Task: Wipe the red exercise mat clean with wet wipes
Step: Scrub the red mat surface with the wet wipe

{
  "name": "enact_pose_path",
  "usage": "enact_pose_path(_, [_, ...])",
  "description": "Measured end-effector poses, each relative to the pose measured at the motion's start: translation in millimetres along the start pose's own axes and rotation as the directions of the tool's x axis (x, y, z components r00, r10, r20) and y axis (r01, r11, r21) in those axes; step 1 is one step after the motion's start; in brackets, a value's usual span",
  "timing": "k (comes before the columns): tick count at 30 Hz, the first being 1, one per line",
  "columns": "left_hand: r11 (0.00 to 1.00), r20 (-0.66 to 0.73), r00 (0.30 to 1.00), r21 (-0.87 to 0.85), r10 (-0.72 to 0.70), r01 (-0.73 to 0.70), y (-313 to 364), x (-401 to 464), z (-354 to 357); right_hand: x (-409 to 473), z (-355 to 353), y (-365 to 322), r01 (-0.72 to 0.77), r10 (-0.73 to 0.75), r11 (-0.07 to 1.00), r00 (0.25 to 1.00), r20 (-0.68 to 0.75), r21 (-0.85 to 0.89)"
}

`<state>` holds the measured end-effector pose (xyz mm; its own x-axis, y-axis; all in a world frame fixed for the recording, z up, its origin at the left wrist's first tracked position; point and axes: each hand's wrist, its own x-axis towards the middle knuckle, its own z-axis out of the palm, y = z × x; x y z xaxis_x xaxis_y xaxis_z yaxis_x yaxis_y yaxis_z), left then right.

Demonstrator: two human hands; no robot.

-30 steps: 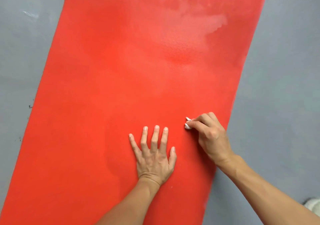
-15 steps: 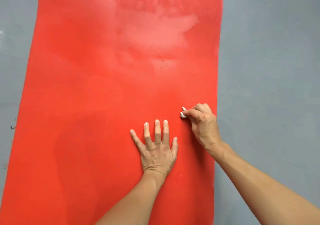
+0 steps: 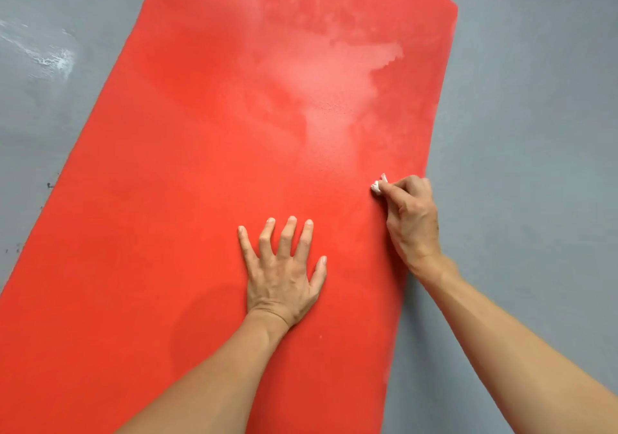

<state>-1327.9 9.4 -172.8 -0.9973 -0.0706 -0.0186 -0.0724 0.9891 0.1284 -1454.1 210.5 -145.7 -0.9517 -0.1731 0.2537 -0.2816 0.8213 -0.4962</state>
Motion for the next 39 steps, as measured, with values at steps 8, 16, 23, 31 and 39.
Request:
enact_pose_path(8, [0.999,-0.041,0.999,0.04,0.005,-0.004,2.1,0.1,1.8,14.5,-12.1,41.7,0.338,-0.336,0.941,0.931,0.143,0.011])
enact_pose_path(16, [0.999,-0.05,0.999,0.044,0.006,-0.004,2.8,0.3,2.4,-34.7,-4.5,10.9,0.25,-0.262,0.963,0.955,0.138,0.097])
enact_pose_path(23, [0.999,-0.048,0.999,0.035,0.004,-0.002,2.7,0.2,2.9,23.5,-3.6,39.0,0.24,-0.241,0.97,0.968,0.073,0.025])
enact_pose_path(31, [1.0,-0.038,0.999,0.018,0.01,-0.01,2.0,0.5,0.5,-28.0,12.7,-33.6,0.298,-0.347,0.93,0.904,0.248,0.217])
enact_pose_path(39, [1.0,-0.015,1.0,-0.024,0.016,-0.016,0.5,0.3,-1.1,12.0,26.6,-39.9,-0.049,0.043,0.994,0.998,0.053,0.103])
